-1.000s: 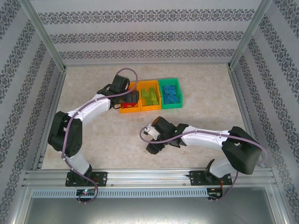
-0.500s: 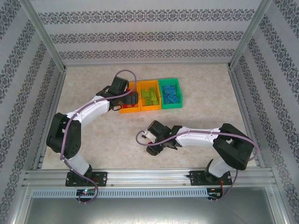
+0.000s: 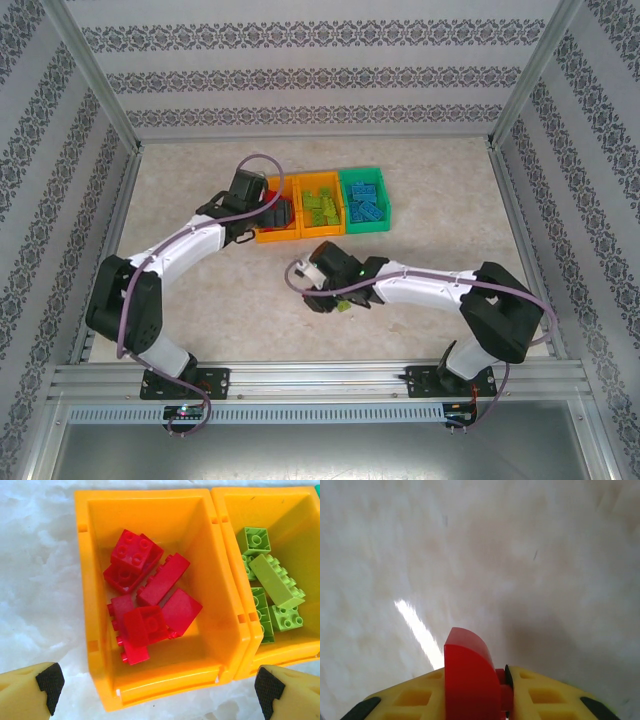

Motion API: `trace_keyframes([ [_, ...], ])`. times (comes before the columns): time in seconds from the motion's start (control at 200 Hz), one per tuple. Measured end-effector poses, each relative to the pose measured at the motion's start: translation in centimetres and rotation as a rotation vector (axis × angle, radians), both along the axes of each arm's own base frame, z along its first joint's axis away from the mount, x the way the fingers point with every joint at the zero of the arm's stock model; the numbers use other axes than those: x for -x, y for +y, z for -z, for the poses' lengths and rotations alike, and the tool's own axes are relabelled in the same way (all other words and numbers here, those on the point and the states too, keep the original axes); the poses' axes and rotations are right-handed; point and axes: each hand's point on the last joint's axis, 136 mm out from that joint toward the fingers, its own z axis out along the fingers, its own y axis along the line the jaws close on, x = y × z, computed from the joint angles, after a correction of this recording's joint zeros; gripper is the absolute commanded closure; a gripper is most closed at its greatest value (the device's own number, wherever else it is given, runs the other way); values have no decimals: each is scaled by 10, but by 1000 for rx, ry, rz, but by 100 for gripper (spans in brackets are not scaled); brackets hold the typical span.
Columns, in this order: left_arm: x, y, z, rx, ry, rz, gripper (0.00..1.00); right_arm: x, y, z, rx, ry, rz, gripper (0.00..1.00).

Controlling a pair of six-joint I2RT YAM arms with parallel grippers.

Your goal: Sort the legos into containers by color

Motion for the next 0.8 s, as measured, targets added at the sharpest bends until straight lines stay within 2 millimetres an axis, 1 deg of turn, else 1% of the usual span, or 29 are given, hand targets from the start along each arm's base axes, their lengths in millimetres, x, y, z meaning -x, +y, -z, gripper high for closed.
trace_keyframes([
  [0.11,6,13,1,-4,-7,-44,0,-32,14,-37,-129,-16,43,74],
  [0.21,12,32,4,1,-7,-106,0,-66,23,-66,-246,-12,97,74],
  [0.315,16,53,8,8,-4,-171,0,-100,31,-83,-330,7,154,74],
  [0.42,22,64,12,9,1,-203,0,-132,38,-87,-379,39,215,74],
  [0.49,25,66,13,10,4,-207,0,-150,42,-84,-397,67,254,74],
  [0.605,30,68,17,11,6,-210,0,-174,49,-77,-415,115,315,73],
  [0.679,35,68,20,13,13,-207,0,-190,54,-71,-425,141,355,70],
  [0.724,36,68,21,13,16,-205,0,-195,56,-68,-428,154,374,68],
  [0.749,36,68,21,14,16,-204,0,-199,57,-67,-429,162,384,66],
  [0.799,37,68,21,16,15,-204,0,-206,60,-67,-436,170,399,59],
])
